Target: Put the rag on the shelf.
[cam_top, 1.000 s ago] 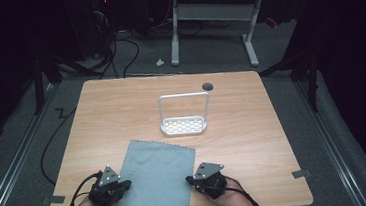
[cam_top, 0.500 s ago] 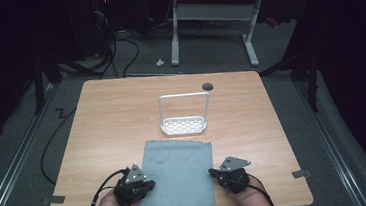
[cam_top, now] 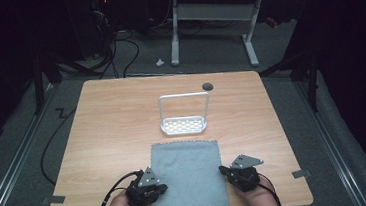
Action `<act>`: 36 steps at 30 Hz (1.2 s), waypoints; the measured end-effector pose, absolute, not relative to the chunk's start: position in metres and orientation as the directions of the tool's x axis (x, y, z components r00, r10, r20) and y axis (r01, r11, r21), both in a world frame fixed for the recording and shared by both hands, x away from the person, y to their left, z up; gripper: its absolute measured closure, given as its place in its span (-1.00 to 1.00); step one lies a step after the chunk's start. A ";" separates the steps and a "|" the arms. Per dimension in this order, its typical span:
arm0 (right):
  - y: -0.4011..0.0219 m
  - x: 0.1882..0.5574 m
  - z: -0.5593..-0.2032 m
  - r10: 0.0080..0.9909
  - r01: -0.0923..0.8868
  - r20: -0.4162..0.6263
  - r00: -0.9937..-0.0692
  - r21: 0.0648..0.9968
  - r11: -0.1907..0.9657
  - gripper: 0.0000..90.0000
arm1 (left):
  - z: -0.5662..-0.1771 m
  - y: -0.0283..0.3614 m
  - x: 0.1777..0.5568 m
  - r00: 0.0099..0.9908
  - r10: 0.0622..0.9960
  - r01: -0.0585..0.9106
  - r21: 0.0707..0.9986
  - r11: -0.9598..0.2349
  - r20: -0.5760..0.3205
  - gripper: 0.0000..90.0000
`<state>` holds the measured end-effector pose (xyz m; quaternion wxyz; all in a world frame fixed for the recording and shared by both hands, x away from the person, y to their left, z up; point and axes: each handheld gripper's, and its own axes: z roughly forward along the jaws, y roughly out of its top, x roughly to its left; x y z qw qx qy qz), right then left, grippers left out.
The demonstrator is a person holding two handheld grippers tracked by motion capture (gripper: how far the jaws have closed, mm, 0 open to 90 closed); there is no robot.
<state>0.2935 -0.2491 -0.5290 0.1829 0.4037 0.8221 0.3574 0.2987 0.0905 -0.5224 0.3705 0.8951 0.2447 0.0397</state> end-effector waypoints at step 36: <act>-0.266 0.285 -0.522 0.807 0.519 0.048 -0.589 0.787 0.332 0.68 | -0.528 0.110 0.390 0.620 0.773 0.558 0.768 -0.315 -0.133 0.40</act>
